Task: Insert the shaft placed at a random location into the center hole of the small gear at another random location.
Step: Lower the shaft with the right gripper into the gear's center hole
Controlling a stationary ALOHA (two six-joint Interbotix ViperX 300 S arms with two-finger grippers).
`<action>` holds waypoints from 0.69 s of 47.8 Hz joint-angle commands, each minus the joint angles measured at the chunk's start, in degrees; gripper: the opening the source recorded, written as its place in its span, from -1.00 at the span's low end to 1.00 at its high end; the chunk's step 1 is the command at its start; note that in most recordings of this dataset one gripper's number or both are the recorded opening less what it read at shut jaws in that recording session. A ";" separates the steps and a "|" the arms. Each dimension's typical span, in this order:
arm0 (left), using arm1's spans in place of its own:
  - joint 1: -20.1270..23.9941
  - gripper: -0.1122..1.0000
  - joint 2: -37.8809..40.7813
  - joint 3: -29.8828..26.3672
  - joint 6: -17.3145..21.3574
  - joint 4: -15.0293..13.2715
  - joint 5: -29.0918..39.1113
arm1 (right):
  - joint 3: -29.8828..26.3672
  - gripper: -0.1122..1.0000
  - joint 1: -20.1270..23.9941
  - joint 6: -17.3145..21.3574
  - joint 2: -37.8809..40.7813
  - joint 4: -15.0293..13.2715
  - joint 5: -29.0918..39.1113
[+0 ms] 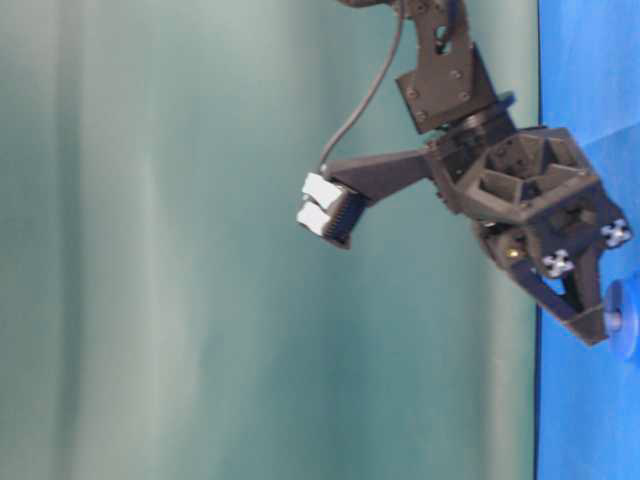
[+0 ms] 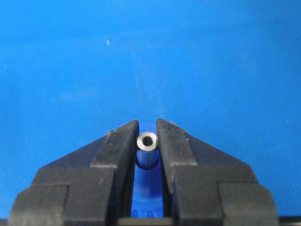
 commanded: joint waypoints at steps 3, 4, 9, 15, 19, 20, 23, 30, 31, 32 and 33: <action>0.00 -0.80 0.18 -0.53 -0.09 0.09 -0.44 | -1.23 -0.76 0.00 -0.09 -0.35 0.09 -0.44; 0.00 -0.80 0.18 -0.53 -0.09 0.09 -0.35 | -1.32 -0.76 0.00 -0.09 -0.35 0.09 -0.44; 0.09 -0.80 0.18 -0.53 -0.09 0.09 -0.35 | -1.23 -0.76 0.00 -0.09 -0.35 0.09 -0.35; 0.09 -0.80 0.18 -0.53 -0.09 0.09 -0.44 | -1.23 -0.76 0.00 -0.09 -0.35 0.09 0.00; 0.00 -0.80 0.18 -0.53 -0.09 0.09 -0.35 | -1.14 -0.76 -0.09 -0.09 -0.35 0.09 0.09; 0.00 -0.80 0.26 -0.53 -0.09 0.09 -0.44 | -1.14 -0.76 0.00 -0.09 -0.26 0.09 0.09; 0.00 -0.80 0.26 -0.53 -0.09 0.09 -0.44 | -1.05 -0.76 0.00 -0.09 -0.35 0.09 0.09; 0.00 -0.80 0.26 -0.53 -0.09 0.09 -0.35 | -0.88 -0.72 0.00 -0.09 -0.44 0.09 0.09; 0.09 -0.80 0.18 -0.53 -0.09 0.09 -0.26 | -0.88 -0.69 0.00 -0.09 -0.44 0.09 0.09; 0.00 -0.80 0.18 -0.53 -0.09 0.09 -0.35 | -0.88 -0.65 0.00 -0.09 -0.44 0.09 0.09; 0.09 -0.80 0.18 -0.53 -0.09 0.09 -0.35 | -0.88 -0.60 0.00 -0.09 -0.44 0.09 0.18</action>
